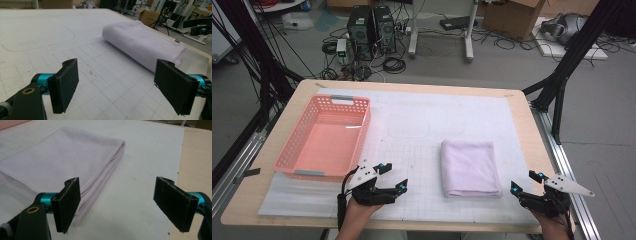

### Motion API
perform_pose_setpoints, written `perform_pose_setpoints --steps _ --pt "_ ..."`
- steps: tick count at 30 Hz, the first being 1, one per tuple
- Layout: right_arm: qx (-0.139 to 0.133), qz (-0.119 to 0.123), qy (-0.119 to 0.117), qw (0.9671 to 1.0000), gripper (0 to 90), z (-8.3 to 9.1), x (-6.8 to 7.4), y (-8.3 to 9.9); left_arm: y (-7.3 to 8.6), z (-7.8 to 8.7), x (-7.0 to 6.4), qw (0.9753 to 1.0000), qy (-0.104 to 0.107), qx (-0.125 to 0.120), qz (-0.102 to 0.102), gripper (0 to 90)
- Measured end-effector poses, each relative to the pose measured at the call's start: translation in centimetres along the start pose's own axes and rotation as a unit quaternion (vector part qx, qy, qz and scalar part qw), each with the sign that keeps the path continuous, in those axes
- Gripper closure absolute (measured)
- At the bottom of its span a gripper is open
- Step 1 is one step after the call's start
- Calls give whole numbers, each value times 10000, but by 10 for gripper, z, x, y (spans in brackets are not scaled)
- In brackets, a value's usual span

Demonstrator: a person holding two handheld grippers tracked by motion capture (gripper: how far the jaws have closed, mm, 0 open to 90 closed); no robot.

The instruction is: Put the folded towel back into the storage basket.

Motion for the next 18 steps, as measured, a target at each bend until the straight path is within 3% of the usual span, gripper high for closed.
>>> perform_pose_setpoints --steps 4,6,18 --pt "19 -21 0 10000 207 -1 -1 1 1 -7 0 9998 134 60 107 199" --pt "62 -33 -8 10000 207 -1 -1 2 3 -14 2 9997 105 144 166 199" --pt "96 -83 -56 9999 208 1 -4 5 -10 -60 -5 9985 261 483 92 236"
Point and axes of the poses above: each handheld gripper's, and its own axes: z roughly backward along the jaws, y roughly out of its underside, x roughly to its left, the point moved 9 cm from there along -z, roughly forward along the jaws, and after that the axes turned 3 degrees about -x, right-handed, at the moved point
